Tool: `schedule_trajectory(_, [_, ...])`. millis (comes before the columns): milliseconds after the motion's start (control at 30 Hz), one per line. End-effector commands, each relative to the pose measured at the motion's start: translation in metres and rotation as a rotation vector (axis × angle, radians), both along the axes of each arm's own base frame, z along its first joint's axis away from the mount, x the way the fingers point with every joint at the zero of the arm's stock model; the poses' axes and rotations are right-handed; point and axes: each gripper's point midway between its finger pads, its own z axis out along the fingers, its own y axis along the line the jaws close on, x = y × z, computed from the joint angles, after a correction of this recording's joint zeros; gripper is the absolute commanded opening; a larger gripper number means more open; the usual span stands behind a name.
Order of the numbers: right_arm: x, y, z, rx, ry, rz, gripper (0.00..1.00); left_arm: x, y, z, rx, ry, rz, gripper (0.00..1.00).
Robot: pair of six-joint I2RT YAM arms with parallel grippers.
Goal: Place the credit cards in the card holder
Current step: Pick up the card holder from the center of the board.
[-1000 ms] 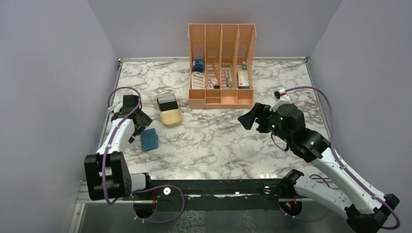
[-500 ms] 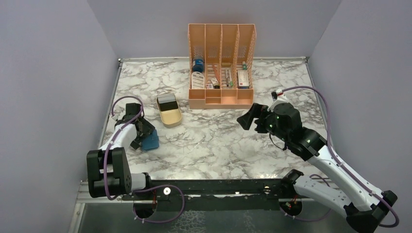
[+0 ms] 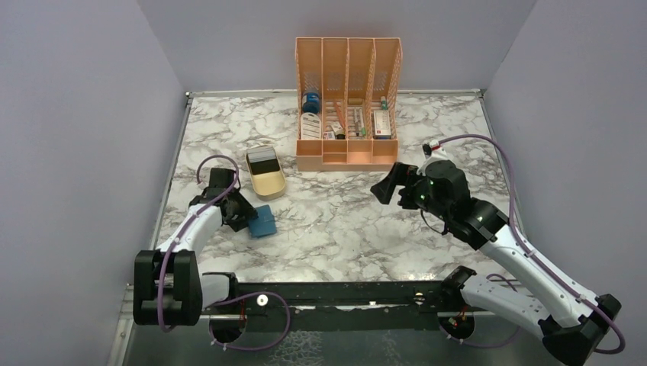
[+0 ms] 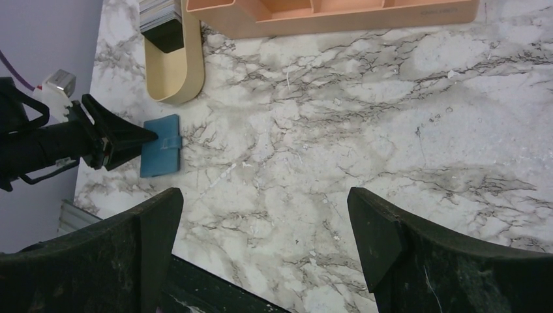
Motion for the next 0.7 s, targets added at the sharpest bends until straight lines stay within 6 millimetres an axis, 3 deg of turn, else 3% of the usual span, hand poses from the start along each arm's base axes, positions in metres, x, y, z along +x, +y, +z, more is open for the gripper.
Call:
schedule_trajectory(0, [0.002,-0.003,-0.003,-0.019,0.004,-0.015,0.99,-0.012,-0.026,0.009,-0.083,-0.012,-0.061,0.37])
schedule_trajectory(300, [-0.005,0.012,-0.016,-0.005,0.038,0.072,0.93,-0.015,-0.060,0.034,-0.154,-0.100,-0.209,0.02])
schedule_trajectory(433, [-0.012,0.037,-0.021,0.036,0.021,0.228,0.87,-0.011,-0.069,0.052,-0.185,-0.147,-0.276,0.00])
schedule_trajectory(667, [-0.018,0.082,-0.055,0.007,0.021,0.417,0.82,-0.008,-0.099,0.094,-0.334,-0.212,-0.412,0.00])
